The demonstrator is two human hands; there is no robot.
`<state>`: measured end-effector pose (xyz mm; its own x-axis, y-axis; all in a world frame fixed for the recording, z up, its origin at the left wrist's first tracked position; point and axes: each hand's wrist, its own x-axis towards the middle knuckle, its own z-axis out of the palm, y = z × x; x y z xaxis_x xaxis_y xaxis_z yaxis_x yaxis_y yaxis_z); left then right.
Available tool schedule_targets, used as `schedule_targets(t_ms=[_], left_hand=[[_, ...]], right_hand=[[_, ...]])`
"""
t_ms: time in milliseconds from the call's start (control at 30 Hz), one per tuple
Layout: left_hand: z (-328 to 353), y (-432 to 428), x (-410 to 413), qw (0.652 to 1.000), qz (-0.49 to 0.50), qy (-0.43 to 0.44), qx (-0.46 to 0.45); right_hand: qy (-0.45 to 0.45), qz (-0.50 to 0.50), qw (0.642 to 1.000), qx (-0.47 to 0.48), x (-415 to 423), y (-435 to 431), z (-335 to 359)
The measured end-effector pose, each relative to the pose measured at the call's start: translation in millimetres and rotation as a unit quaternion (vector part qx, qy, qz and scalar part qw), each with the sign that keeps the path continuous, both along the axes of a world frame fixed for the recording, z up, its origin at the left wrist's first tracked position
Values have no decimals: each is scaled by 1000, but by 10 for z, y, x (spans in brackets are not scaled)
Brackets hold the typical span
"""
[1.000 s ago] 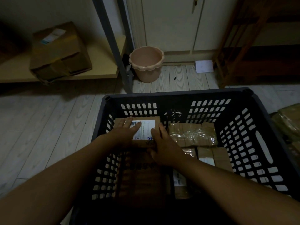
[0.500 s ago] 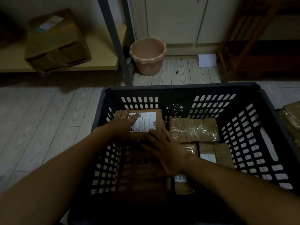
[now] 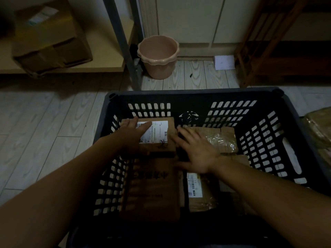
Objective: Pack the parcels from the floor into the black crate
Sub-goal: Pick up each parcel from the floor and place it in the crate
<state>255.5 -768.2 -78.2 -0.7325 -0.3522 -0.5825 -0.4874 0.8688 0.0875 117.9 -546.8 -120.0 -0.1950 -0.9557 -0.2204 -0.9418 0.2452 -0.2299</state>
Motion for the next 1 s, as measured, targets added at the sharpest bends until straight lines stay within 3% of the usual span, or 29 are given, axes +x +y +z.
schedule_targets(t_ms=[233,367,533,733,867,1000], left_hand=[[25,15,-114,1000,-3,-26,-11],[-35,42,-234,999,-21,-4,-47],[-202,99,-285,999,-31,-19,-33],[-277,56,-278,999,-28,-23,-31],[-63,108,-238,998,-26,-53,-28],[722,258,-86,996,48,-73,17]], right_hand=[[-98,-23,995,27,49,17,-67],[-68,-89,993,28,-189,138,-102],[7,-194,949,250,-541,674,-405],[-6,-218,933,286,-589,765,-574],[-24,-227,937,265,-482,715,-182],[-51,-233,934,265,-382,842,788]])
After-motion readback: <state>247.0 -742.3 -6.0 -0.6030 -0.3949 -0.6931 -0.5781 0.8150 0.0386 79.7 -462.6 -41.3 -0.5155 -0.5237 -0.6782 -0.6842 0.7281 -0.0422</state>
